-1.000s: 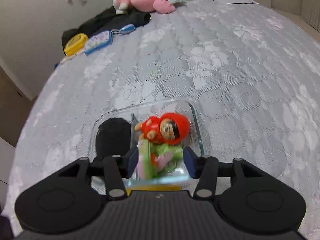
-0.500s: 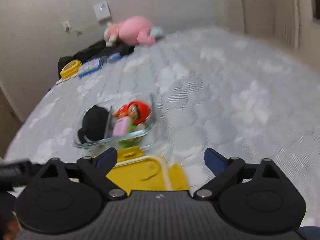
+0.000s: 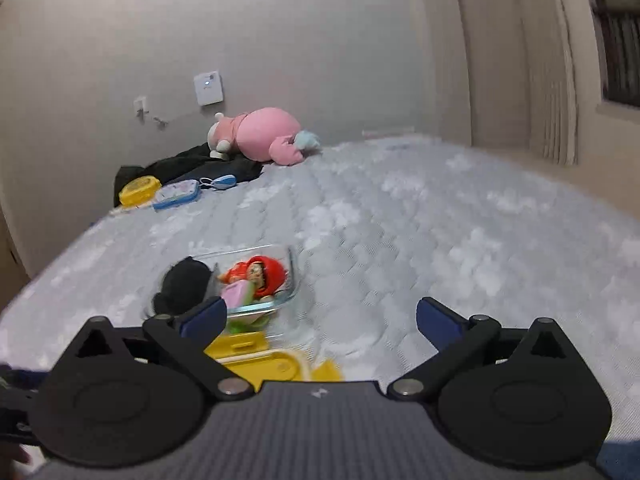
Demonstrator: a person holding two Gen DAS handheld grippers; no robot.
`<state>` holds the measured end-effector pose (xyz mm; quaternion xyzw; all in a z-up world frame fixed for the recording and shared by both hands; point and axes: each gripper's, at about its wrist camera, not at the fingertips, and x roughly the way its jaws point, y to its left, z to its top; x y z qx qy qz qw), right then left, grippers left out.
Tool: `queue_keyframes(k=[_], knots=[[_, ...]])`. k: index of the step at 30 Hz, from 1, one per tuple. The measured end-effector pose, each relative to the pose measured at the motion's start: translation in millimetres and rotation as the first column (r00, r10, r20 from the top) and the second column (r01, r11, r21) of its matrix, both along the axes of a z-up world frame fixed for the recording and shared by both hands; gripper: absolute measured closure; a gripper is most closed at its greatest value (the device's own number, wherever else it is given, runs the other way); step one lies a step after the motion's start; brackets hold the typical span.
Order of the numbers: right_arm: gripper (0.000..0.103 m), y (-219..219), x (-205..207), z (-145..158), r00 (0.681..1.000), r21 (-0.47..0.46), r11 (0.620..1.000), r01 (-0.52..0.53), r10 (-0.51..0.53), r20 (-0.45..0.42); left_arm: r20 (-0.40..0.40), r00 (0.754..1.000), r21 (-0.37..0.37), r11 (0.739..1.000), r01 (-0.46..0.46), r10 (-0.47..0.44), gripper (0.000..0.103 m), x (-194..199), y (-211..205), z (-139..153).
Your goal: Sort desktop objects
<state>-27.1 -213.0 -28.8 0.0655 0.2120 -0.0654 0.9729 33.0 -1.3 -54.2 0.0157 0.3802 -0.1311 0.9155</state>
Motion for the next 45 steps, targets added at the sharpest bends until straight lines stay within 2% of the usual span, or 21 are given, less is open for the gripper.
queue_keyframes(k=[6, 10, 13, 15, 21, 25, 27, 30, 32, 34, 36, 38, 41, 45], knots=[[0.0, 13, 9, -8, 0.998, -0.075, 0.997, -0.029, 0.024, -0.066, -0.014, 1.0, 0.0, 1.0, -0.007, 0.007, 0.0, 1, 1, -2], [0.0, 17, 19, -14, 0.988, -0.134, 0.991, 0.025, -0.045, -0.149, -0.02, 1.0, -0.001, 1.0, -0.008, 0.008, 0.0, 2, 2, -3], [0.001, 10, 25, -19, 0.979, -0.052, 0.999, -0.006, -0.005, -0.206, -0.021, 1.0, -0.003, 1.0, -0.011, 0.011, 0.0, 2, 3, -3], [0.001, 7, 23, -21, 0.979, -0.01, 1.0, -0.027, 0.025, -0.204, -0.023, 1.0, -0.001, 1.0, -0.014, 0.014, 0.0, 3, 3, -3], [0.001, 13, 24, -23, 0.972, -0.032, 0.999, -0.041, 0.033, -0.233, -0.029, 0.998, 0.035, 0.998, -0.049, 0.05, 0.0, 4, 3, -5], [0.001, 9, 28, -27, 0.963, 0.045, 0.998, -0.044, 0.055, -0.265, -0.048, 0.995, 0.041, 0.996, -0.084, 0.086, 0.0, 5, 6, -7], [0.001, 8, 28, -27, 0.96, 0.07, 0.996, -0.057, 0.074, -0.269, -0.085, 0.989, 0.039, 0.993, -0.115, 0.118, 0.0, 4, 10, -9], [0.001, 11, 28, -28, 0.954, 0.06, 0.995, -0.074, 0.089, -0.286, -0.203, 0.969, -0.01, 0.989, -0.145, 0.14, 0.0, -2, 14, -13], [0.001, 13, 25, -24, 0.957, 0.054, 0.995, -0.079, 0.091, -0.277, -0.229, 0.964, -0.028, 0.99, -0.141, 0.131, 0.0, -12, 14, -7], [0.001, 10, 16, -15, 0.963, 0.088, 0.993, -0.079, 0.098, -0.253, -0.235, 0.965, -0.036, 0.991, -0.132, 0.12, 0.0, -23, 14, 1], [0.001, 6, 5, -8, 0.968, 0.129, 0.988, -0.087, 0.115, -0.222, -0.232, 0.965, 0.01, 0.992, -0.125, 0.124, 0.0, -33, 11, 11], [0.002, 4, -4, -1, 0.966, 0.149, 0.986, -0.075, 0.108, -0.235, -0.238, 0.962, 0.039, 0.991, -0.125, 0.131, 0.0, -39, 10, 20], [0.002, -1, -17, 7, 0.96, 0.202, 0.976, -0.076, 0.126, -0.249, -0.243, 0.962, 0.045, 0.992, -0.118, 0.126, 0.0, -46, 10, 30], [0.001, -10, -21, 15, 0.959, 0.245, 0.968, -0.05, 0.115, -0.261, -0.259, 0.959, 0.056, 0.993, -0.107, 0.118, 0.0, -45, 9, 31]])
